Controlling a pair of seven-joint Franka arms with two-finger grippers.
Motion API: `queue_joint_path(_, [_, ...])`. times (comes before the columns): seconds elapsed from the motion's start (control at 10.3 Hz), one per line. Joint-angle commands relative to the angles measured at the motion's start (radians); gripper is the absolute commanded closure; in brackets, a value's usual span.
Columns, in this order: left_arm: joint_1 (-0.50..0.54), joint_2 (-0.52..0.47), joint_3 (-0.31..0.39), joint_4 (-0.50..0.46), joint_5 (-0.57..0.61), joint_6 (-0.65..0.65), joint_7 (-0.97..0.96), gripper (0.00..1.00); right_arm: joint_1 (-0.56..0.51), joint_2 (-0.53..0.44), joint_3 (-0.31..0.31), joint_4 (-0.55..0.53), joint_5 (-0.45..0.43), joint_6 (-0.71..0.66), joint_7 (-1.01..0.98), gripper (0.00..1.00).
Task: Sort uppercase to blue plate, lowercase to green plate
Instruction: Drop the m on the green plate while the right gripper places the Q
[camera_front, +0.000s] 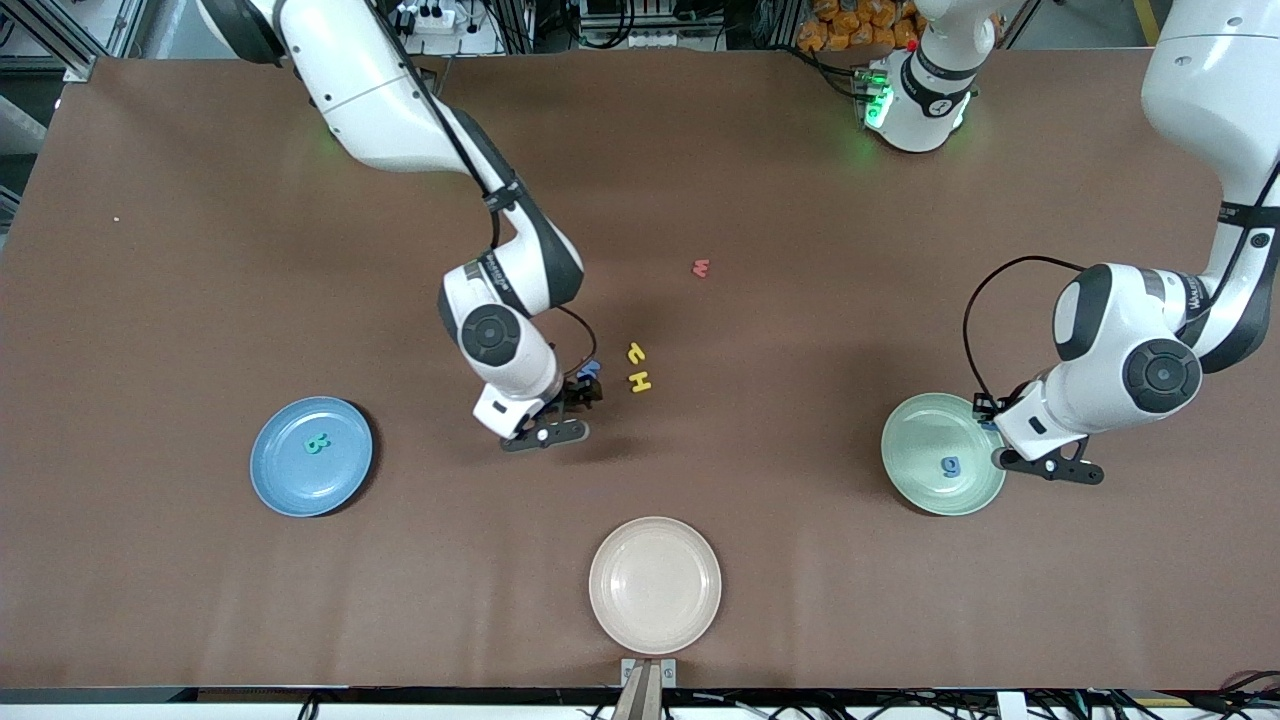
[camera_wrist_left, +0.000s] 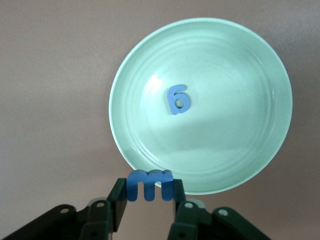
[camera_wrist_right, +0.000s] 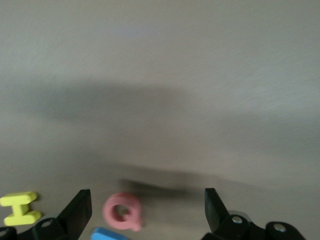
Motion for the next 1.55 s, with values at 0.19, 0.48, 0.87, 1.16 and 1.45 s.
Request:
queue_joint_path(0.19, [-0.014,-0.069,-0.005,0.035,-0.016,-0.007,0.013,0.00,0.027,0.021,-0.010,0.019,0.021,-0.013,0.021,0.00])
queue_joint_path(0.48, [-0.027,-0.163,-0.013,0.031,-0.058,-0.030,0.012,0.00,0.031,0.024,-0.010,0.016,0.019,-0.012,0.021,0.00])
queue_joint_path(0.87, [-0.159,-0.207,-0.048,0.025,-0.144,-0.104,-0.039,0.00,0.041,0.026,-0.010,-0.005,0.019,-0.012,0.019,0.00])
queue_joint_path(1.16, [-0.204,-0.195,-0.100,0.022,-0.180,-0.107,-0.172,0.00,0.041,0.023,-0.010,-0.008,0.019,-0.012,0.021,0.00])
queue_joint_path(1.45, [-0.257,-0.198,-0.108,0.022,-0.210,-0.107,-0.257,0.00,0.041,0.017,-0.011,-0.019,0.016,-0.010,0.019,1.00])
